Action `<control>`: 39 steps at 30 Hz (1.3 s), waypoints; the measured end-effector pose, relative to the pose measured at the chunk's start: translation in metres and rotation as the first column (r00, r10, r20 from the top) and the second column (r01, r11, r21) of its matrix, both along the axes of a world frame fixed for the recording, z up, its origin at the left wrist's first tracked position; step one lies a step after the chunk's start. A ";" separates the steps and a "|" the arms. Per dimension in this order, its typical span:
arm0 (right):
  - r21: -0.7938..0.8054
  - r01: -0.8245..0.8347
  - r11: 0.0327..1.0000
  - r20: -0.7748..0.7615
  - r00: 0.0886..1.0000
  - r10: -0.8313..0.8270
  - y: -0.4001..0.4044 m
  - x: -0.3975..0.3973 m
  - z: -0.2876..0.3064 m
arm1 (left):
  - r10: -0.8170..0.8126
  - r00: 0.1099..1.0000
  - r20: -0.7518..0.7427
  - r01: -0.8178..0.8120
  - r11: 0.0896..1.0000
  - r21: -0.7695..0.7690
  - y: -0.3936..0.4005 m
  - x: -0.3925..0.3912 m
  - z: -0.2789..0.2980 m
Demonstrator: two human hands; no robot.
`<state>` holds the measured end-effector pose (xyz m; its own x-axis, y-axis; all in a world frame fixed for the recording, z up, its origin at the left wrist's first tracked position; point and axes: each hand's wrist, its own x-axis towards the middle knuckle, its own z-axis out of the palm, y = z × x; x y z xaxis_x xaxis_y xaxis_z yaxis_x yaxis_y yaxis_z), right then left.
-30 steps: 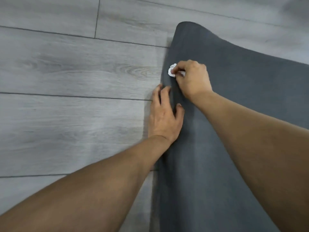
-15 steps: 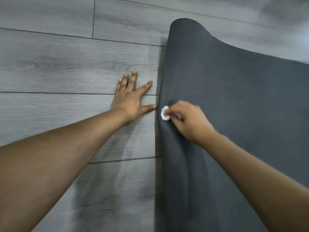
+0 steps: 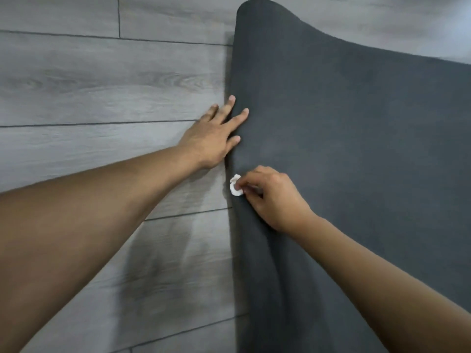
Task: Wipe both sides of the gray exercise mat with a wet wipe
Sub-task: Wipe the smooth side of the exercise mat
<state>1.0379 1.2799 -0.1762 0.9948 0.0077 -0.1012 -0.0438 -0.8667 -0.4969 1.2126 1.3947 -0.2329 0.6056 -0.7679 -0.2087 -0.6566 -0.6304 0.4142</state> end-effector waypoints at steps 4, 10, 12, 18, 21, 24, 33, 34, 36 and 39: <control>-0.252 -0.028 0.967 0.053 0.998 0.043 -0.030 0.039 -0.002 | 0.018 1.000 0.003 -0.018 0.998 0.068 -0.007 0.003 -0.002; -0.178 0.291 0.940 0.050 0.957 -0.286 -0.030 0.050 -0.003 | 0.042 0.999 -0.003 -0.041 0.983 0.180 -0.010 0.001 0.017; -0.081 0.161 0.984 0.028 0.987 -0.160 -0.005 0.004 0.002 | 0.045 0.999 0.002 -0.045 0.972 0.229 -0.015 -0.005 0.026; -0.269 0.261 0.927 0.063 0.965 -0.253 -0.057 0.012 0.000 | -0.037 0.959 0.281 -0.030 0.972 0.233 -0.024 -0.034 0.058; -0.234 0.505 0.831 0.058 0.860 -0.506 -0.084 0.036 -0.003 | -0.060 0.960 0.272 0.023 0.990 0.138 -0.011 -0.058 0.059; -0.106 0.448 0.888 0.011 0.893 -0.450 -0.042 0.011 0.003 | 0.093 0.995 -0.041 -0.093 0.996 0.004 0.007 -0.071 0.050; -0.044 -0.018 0.999 -0.061 0.998 0.016 -0.005 -0.088 0.006 | 0.044 0.994 -0.102 -0.041 0.999 0.029 0.020 -0.091 0.033; -0.091 0.043 0.995 -0.033 0.998 -0.046 -0.013 -0.078 0.005 | 0.044 0.995 -0.084 -0.043 0.999 0.020 0.023 -0.097 0.036; -0.147 0.229 0.962 -0.002 0.973 -0.232 -0.021 -0.062 0.004 | 0.010 1.000 -0.020 -0.010 1.000 0.000 0.028 -0.114 0.041; -0.120 0.269 0.956 -0.024 0.962 -0.274 0.007 -0.078 0.005 | -0.054 0.998 0.021 0.054 0.998 -0.006 0.035 -0.140 0.038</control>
